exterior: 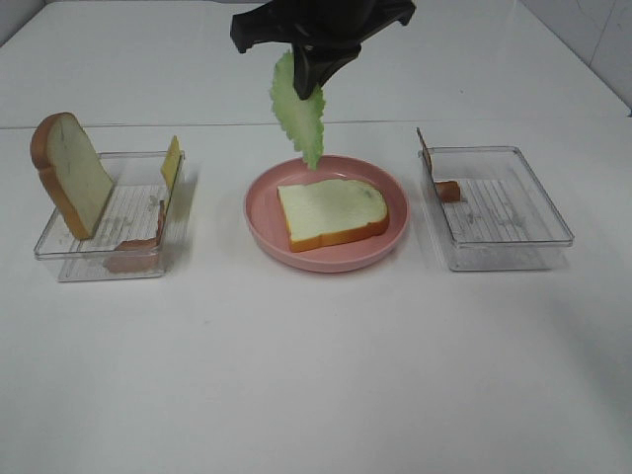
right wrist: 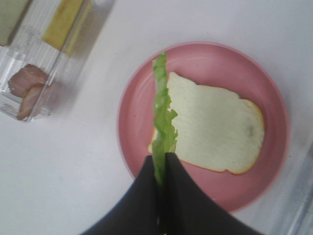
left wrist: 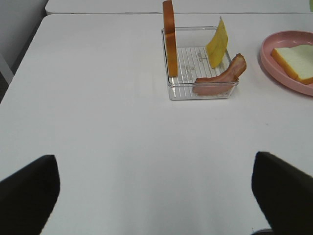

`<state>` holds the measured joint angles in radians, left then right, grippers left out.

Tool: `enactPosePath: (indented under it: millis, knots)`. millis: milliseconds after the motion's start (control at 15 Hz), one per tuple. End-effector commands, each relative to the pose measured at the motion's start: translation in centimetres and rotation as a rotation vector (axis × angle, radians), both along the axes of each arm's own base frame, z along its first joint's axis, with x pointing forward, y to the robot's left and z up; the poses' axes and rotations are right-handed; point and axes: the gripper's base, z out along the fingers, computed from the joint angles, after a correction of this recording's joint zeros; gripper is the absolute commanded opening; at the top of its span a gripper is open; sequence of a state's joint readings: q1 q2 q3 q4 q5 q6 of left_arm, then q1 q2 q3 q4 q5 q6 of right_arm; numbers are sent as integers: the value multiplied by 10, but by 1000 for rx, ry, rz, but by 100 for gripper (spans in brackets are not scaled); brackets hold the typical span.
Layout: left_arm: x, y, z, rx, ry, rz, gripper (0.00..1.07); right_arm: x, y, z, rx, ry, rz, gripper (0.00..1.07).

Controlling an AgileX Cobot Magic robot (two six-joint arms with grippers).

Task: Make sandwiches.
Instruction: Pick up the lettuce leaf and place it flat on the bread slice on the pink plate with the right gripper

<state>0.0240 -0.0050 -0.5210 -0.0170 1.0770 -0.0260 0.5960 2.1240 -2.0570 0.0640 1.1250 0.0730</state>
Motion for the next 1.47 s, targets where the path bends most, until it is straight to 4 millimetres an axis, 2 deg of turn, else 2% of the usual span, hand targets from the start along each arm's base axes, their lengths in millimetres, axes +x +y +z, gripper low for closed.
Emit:
enactPosePath:
  millis: [67,133,333,400,467,600,667,933,1467]
  knots:
    - [-1,0,0,-1,-10,-6,100,3,11,-11,51,15,-8,0]
    - [-1,0,0,-1,-10,-6,100,9,16,-29,66,42,-14,0]
    - [-1,0,0,-1,-10,-6,100,13,20,-45,71,67,-18,0]
    - [-1,0,0,-1,-10,-6,100,18,24,-64,62,85,-23,0]
    - [-1,0,0,-1,-10,-6,100,19,24,-68,57,89,-24,0]
    - [-1,0,0,-1,-10,-6,100,23,23,-81,28,94,-30,0]
    - [-1,0,0,-1,-10,-6,100,30,16,-98,-74,68,-54,0]
    - [-1,0,0,-1,-10,-6,100,39,7,-121,-213,31,-87,0]
    - [-1,0,0,-1,-10,-6,100,45,-1,-145,-355,7,-60,0]
